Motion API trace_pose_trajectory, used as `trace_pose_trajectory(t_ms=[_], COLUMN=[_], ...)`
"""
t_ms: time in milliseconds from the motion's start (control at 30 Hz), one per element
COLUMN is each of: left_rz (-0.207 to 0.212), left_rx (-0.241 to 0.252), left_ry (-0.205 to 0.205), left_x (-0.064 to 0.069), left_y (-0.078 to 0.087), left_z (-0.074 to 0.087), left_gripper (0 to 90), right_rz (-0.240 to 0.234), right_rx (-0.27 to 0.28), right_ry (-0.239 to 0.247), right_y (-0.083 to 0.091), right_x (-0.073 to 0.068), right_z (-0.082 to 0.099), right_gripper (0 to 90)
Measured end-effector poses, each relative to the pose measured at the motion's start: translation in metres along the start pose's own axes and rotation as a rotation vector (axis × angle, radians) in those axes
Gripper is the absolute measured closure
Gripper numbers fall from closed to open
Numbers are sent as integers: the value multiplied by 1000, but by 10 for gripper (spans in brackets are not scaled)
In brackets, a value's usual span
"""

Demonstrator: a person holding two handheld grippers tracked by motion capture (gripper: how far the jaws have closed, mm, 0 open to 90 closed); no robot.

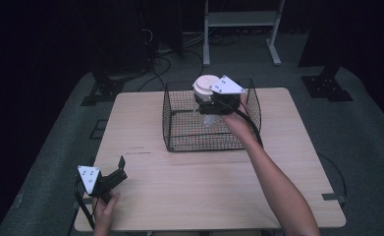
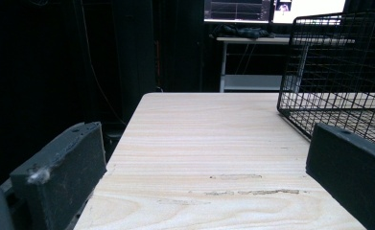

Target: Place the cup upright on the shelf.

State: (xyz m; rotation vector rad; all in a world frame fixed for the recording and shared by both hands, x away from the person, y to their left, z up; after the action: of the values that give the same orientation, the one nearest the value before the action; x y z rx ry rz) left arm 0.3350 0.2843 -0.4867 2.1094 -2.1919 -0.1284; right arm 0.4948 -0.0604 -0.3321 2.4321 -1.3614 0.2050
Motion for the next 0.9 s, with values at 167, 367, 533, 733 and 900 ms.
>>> trace_pose_trajectory(t_ms=[167,367,533,733,900], left_rz=[1,-1,0,1,2], left_rx=[0,-2,0,1,2], left_ry=[0,0,5,5,8], left_x=[0,0,0,0,-1], left_y=[0,-1,0,0,0], left_z=[0,0,0,0,0], left_gripper=[0,0,0,0,0], right_rz=[1,-2,-9,-19,-21], right_rx=[-4,-14,-33,-79,-95], right_ry=[-5,-26,-22,-18,-22], right_y=[-9,-25,-35,-48,-55], right_x=[-2,-3,-6,-11,-13], right_z=[4,14,22,34,42], right_gripper=[38,38,38,38,38])
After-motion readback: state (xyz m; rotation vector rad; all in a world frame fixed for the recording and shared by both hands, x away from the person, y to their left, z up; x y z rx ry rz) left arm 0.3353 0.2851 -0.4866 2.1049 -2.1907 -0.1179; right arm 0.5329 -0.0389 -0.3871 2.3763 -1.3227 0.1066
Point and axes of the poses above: each handheld gripper's, and its own axes: y roughly backward along the jaws, z roughly out of its underside, x roughly to its right, the point moved 6 cm from there along -y, roughly forward along the jaws, and after that the axes turned 3 degrees about -x, right-handed, at the moved point
